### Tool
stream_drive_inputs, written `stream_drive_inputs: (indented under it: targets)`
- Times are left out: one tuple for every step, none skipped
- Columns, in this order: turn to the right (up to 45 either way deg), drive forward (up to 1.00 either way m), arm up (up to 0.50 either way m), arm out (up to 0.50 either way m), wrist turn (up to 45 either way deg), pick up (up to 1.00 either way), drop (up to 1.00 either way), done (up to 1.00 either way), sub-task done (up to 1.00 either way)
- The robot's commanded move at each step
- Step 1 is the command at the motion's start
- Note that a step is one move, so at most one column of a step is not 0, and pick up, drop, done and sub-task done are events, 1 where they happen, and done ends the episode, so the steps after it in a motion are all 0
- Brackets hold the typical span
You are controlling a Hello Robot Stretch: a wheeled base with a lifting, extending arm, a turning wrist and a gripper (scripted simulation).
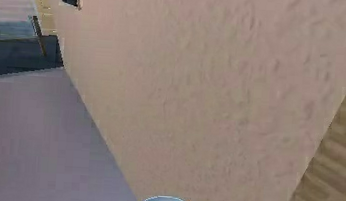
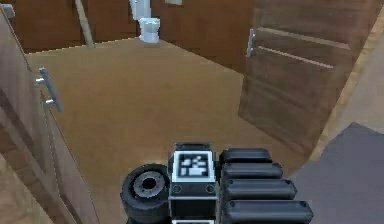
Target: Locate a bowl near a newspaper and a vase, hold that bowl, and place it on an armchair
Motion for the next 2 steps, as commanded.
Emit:
stream_drive_inputs:
  targets:
    - [-45.0,0.00,0.00,0.00,0.0,0.00,0.00,0.00,0.00]
    - [-45.0,0.00,0.00,0.00,0.0,0.00,0.00,0.00,0.00]
